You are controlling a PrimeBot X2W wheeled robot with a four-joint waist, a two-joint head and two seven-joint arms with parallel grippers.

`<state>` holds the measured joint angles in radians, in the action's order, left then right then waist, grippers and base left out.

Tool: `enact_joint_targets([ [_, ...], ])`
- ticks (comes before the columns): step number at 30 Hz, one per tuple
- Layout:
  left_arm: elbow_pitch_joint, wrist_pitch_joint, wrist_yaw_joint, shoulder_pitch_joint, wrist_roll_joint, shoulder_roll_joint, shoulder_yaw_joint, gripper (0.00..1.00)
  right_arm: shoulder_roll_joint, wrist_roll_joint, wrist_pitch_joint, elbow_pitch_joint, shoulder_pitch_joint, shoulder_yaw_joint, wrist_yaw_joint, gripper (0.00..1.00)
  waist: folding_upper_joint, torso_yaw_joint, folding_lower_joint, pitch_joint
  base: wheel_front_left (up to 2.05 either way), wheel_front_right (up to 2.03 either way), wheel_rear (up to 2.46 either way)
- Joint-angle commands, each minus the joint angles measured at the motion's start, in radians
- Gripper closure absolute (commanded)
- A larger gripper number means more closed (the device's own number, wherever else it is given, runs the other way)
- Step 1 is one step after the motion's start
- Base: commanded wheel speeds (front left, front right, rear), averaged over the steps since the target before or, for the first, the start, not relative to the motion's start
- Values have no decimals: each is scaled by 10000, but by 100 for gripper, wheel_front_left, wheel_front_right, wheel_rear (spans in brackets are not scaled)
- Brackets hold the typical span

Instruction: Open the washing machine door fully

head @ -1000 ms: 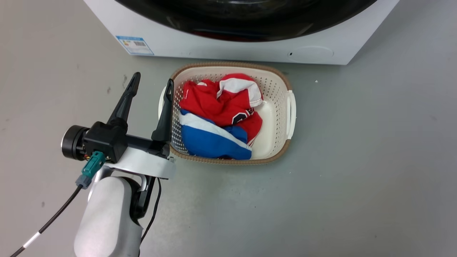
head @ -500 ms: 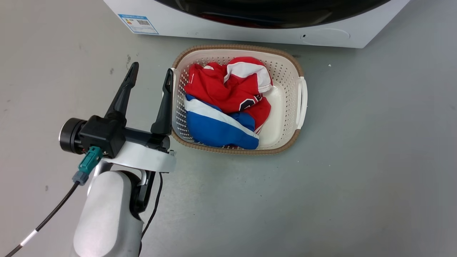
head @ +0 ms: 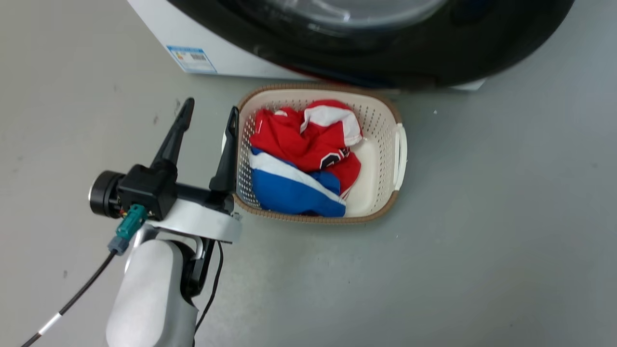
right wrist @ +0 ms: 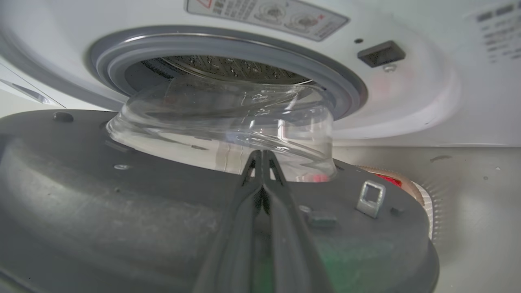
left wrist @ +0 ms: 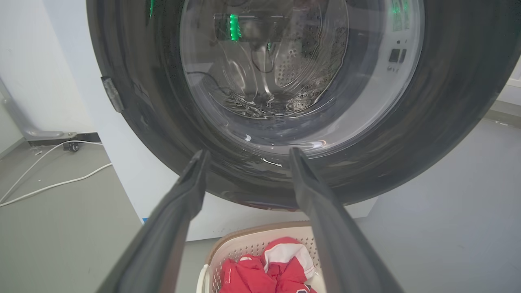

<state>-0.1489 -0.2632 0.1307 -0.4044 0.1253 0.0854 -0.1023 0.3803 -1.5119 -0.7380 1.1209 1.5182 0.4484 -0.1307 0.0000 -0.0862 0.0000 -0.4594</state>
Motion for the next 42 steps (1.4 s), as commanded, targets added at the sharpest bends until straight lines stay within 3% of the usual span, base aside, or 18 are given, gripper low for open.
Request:
enact_joint_targets([
  [1, -60, -24, 0, 187, -67, 2, -25, 0, -88, 4, -203, -97, -421, 100, -1, 100, 0, 64, 0, 340, 0, 0, 0],
  [11, -461, -24, 0, 1028, -108, -16, -24, 0, -254, -313, -1147, -1215, -2627, 301, -1, 100, 0, 188, 0, 1868, 0, 0, 0],
  [25, -873, -24, -1, 2427, -93, 17, -194, 0, -758, -787, -1814, -3922, -6061, 747, -2, 100, 0, 243, 0, 3691, 0, 0, 0],
  [36, -1010, -24, -1, 2776, 19, 58, -329, 0, -1329, -579, -1413, -5294, -7376, 1263, -2, 100, 0, 113, 0, 4149, 0, 0, 0],
  [42, -1027, -24, 0, 2774, 72, 43, -366, 0, -1491, -370, -587, -5633, -7762, 1115, -1, 100, 0, 82, 0, 4198, 0, 0, 0],
])
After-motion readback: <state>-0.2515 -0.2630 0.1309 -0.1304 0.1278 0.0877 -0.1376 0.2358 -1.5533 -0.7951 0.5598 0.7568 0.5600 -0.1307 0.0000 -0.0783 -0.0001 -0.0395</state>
